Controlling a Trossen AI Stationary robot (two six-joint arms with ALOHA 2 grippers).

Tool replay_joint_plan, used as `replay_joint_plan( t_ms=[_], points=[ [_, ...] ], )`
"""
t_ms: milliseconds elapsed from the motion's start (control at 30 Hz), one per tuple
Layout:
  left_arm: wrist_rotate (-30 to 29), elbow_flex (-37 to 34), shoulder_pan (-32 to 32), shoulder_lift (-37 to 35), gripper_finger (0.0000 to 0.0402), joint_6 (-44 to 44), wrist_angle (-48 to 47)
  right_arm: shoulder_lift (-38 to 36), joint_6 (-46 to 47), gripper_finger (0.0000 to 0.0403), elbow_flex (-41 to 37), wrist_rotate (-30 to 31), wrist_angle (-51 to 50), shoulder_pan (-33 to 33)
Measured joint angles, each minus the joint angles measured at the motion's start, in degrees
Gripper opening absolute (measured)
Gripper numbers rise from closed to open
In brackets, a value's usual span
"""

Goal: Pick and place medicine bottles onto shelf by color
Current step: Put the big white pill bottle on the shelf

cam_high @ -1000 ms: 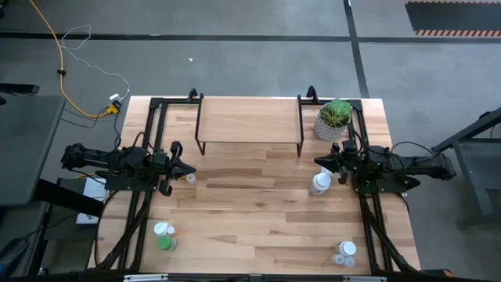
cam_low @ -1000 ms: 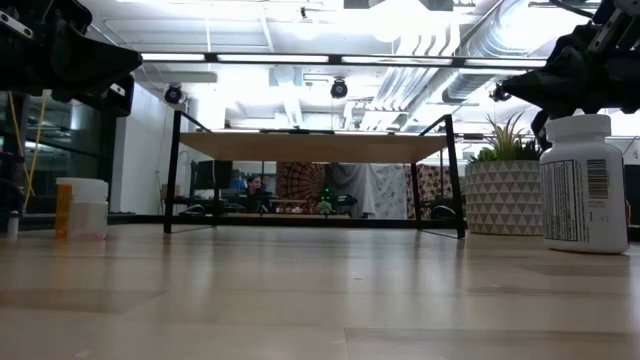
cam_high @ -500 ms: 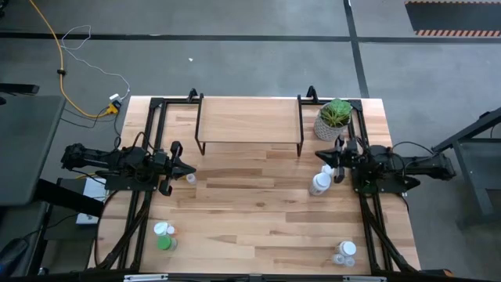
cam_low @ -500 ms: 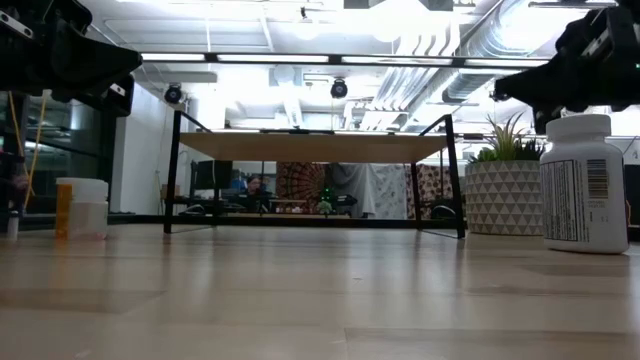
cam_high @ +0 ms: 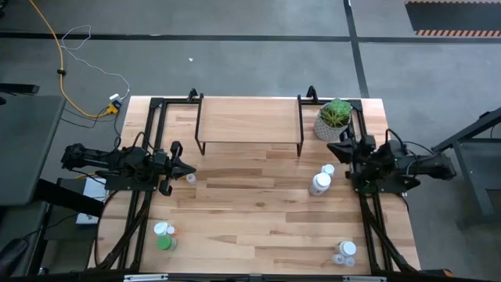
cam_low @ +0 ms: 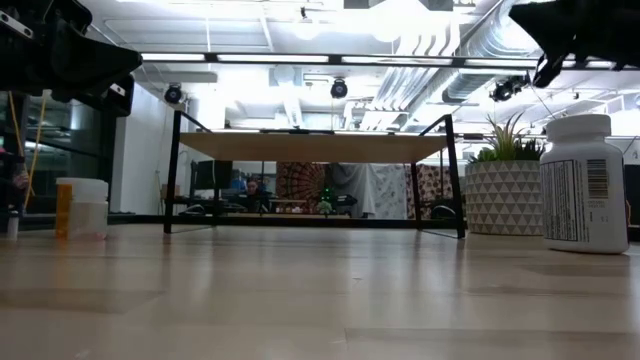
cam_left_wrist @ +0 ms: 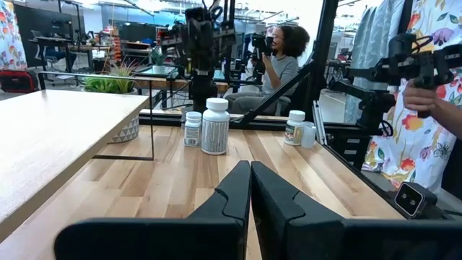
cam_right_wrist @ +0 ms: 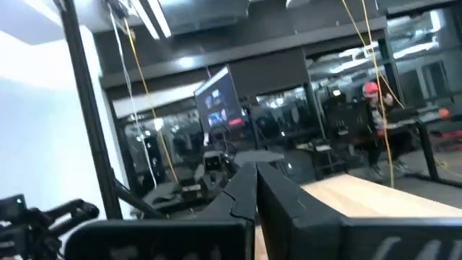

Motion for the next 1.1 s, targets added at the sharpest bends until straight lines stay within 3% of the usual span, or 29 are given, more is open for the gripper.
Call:
replay_joint_plan(
  t_ms=[233,400,567,800,933,1100],
  points=[
    [0.0,0.01,0.0,0.0,0.0003,0.0,0.0,13.37,1.61,0.0069,13.68,-0.35,-14.04,0.72],
    [0.01,0.01,0.0,0.0,0.0003,0.0,0.0,26.05,5.5,0.0128,27.43,-0.61,-31.91,3.88],
    [0.01,-0.01,0.0,0.0,0.0003,0.01,0.0,39.07,17.99,0.0158,42.92,-0.11,-57.43,7.28],
    [0.01,0.0,0.0,0.0,0.0003,0.01,0.0,54.9,39.69,0.0162,59.45,0.75,-91.76,11.29],
    [0.01,0.01,0.0,0.0,0.0003,0.02,0.0,59.78,47.79,0.0162,62.83,0.16,-96.41,12.43],
    [0.01,0.0,0.0,0.0,0.0003,0.02,0.0,62.67,47.41,0.0162,62.98,-2.66,-96.0,12.7]
  ],
)
